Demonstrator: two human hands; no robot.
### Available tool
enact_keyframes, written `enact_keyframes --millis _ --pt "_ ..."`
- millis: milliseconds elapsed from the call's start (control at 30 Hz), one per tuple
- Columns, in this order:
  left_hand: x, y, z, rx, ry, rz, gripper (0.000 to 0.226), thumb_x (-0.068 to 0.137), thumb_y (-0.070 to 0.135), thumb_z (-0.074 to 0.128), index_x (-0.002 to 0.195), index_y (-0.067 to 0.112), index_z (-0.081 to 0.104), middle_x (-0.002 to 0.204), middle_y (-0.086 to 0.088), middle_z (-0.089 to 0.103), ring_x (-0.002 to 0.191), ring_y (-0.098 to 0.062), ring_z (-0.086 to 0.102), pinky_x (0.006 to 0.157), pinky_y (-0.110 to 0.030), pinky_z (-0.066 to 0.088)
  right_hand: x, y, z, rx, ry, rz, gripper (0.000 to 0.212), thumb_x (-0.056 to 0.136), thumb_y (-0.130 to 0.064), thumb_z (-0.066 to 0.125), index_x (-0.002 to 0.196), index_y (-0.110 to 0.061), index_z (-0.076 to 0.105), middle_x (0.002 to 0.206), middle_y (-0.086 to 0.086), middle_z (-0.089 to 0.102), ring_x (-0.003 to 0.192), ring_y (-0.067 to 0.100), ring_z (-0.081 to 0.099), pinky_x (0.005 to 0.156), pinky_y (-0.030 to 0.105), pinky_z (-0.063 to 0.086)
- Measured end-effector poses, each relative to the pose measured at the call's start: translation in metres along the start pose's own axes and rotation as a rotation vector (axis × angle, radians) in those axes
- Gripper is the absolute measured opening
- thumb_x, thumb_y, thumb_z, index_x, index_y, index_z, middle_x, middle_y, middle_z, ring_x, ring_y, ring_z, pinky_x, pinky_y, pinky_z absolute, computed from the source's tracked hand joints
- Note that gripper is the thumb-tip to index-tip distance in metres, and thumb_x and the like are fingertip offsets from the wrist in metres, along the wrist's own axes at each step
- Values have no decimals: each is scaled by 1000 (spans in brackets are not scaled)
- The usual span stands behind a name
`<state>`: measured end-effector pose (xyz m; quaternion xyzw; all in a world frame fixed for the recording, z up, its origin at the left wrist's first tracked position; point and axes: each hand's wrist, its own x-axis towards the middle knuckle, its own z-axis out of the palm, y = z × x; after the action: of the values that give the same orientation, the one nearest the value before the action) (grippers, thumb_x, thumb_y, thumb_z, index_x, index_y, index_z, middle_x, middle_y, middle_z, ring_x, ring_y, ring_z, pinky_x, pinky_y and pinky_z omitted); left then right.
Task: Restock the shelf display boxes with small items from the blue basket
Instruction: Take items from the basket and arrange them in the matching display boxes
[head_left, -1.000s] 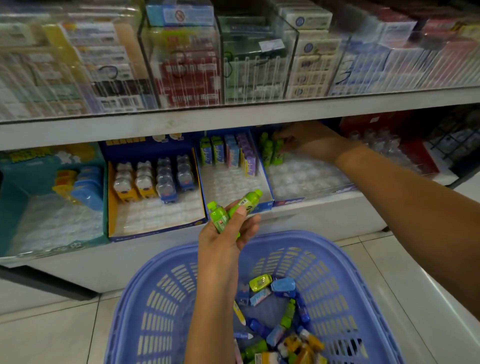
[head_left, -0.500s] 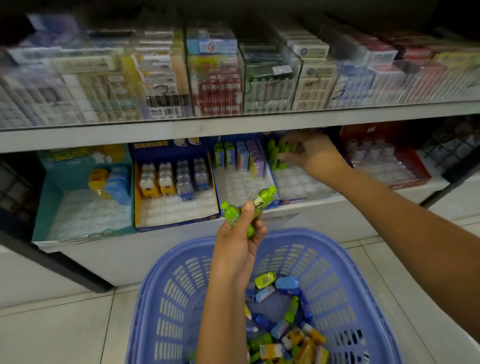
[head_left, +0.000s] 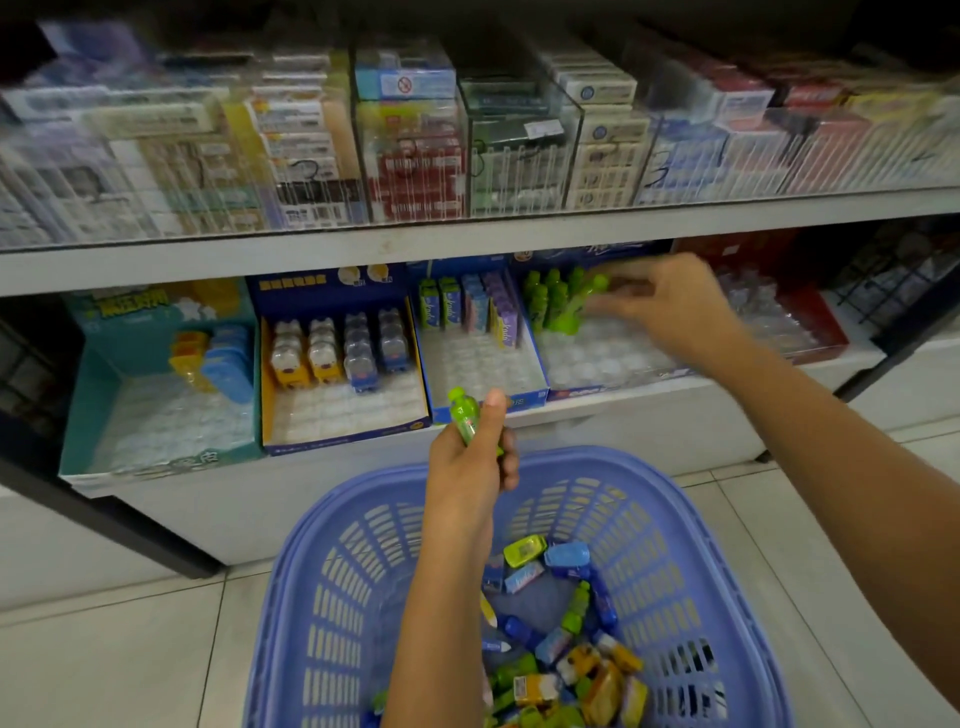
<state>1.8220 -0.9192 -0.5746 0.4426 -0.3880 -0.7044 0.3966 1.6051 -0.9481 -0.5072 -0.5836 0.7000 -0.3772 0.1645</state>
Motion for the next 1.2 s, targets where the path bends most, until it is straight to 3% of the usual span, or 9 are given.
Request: enact_keyframes --millis 100,267,500,767,867,933,1033,1100,1200 --pt "2 -1 -1 18 2 -15 36 93 48 45 94 15 60 50 9 48 41 -6 35 40 -19 31 40 32 -4 -171 9 89 41 80 -18 73 118 -6 65 120 14 65 111 23 60 99 27 44" --pt "17 -4 0 -146 9 -149 44 100 46 33 85 13 57 50 2 52 36 -9 34 33 -17 24 67 55 15 -138 -109 115 45 81 -3 70 124 2 58 126 17 59 117 28 56 78 1 38" --pt "30 -10 0 -315 -70 -162 43 102 23 26 90 7 64 58 0 58 39 -9 42 35 -17 28 85 65 15 -277 -274 75 50 83 -10 69 130 0 53 134 17 53 124 28 49 108 24 32" --pt "20 -11 1 -204 -105 -24 19 97 16 47 104 10 64 87 3 71 61 -10 61 52 -20 49 79 59 21 -344 -264 96 47 84 -9 68 128 1 55 130 20 56 119 32 54 106 33 39" --pt "14 -14 -6 -151 -109 11 12 92 19 56 100 15 64 83 -1 71 74 -14 69 62 -19 53 71 53 20 -390 -216 97 42 84 -12 68 123 -2 59 126 18 59 117 33 55 102 38 42" --pt "11 -14 -8 -120 -87 37 12 90 19 60 101 16 62 86 -2 71 78 -15 70 64 -19 53 62 45 19 -406 -115 70 42 84 -14 68 124 -5 59 123 15 61 114 29 56 99 26 42" --pt "7 -15 -6 102 17 174 12 87 19 65 98 23 61 89 3 69 74 -9 67 64 -17 51 30 13 22 -137 -4 71 25 83 -15 69 105 -1 67 95 11 68 79 14 65 72 20 49" --pt "2 -13 -2 223 76 271 17 85 21 69 94 30 59 90 13 67 76 -2 64 64 -15 50 0 -13 27 184 -176 161 18 82 -23 71 86 -5 70 72 8 67 54 9 64 55 23 52" --pt "-4 -12 7 241 128 373 21 85 20 69 98 31 58 98 12 66 85 -2 64 71 -21 54 -34 -36 32 337 -405 267 24 77 -30 74 87 -8 71 70 6 71 60 13 68 56 20 55"
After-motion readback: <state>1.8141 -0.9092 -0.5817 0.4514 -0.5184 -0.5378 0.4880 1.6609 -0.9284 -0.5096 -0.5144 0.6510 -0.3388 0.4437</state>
